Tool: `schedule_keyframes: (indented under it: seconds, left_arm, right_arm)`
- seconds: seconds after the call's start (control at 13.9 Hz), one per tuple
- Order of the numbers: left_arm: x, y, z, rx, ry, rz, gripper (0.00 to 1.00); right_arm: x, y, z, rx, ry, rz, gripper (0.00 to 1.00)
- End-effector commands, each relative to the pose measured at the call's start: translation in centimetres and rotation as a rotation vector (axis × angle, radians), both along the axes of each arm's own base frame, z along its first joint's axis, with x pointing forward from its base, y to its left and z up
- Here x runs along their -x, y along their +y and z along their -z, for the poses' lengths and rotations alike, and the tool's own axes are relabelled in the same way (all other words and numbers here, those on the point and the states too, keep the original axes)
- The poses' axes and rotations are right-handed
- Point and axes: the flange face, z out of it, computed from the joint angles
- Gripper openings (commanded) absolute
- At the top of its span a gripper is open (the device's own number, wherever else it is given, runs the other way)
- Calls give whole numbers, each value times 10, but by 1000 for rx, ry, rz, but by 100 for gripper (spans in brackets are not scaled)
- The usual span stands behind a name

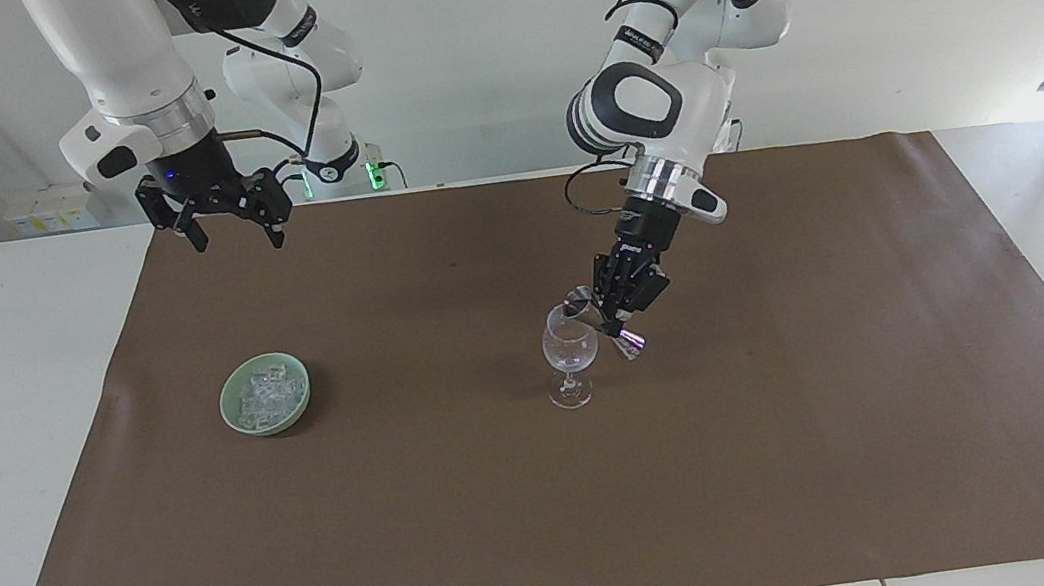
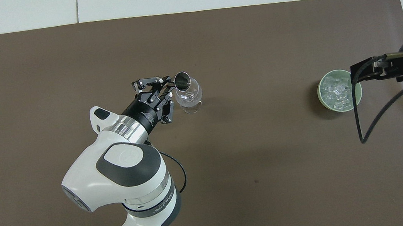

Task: Pour wine and add ice with both arms
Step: 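Tilt the jigger over the wine glass with the left gripper to pour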

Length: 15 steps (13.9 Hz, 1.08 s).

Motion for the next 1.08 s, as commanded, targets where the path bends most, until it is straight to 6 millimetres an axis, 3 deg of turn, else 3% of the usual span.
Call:
schedule_keyframes:
  seconds: [0.0, 0.65, 1.01]
  left_arm:
    - [-5, -3, -4, -52, -39, 15, 0]
    - [-15, 1, -14, -185, -125, 40, 0]
    - [-13, -8, -15, -246, -148, 40, 0]
  right_arm:
    - [2, 0, -3, -2, 1, -9, 100]
    - [1, 0, -2, -2, 3, -9, 100]
    - [2, 0, -3, -2, 1, -9, 100]
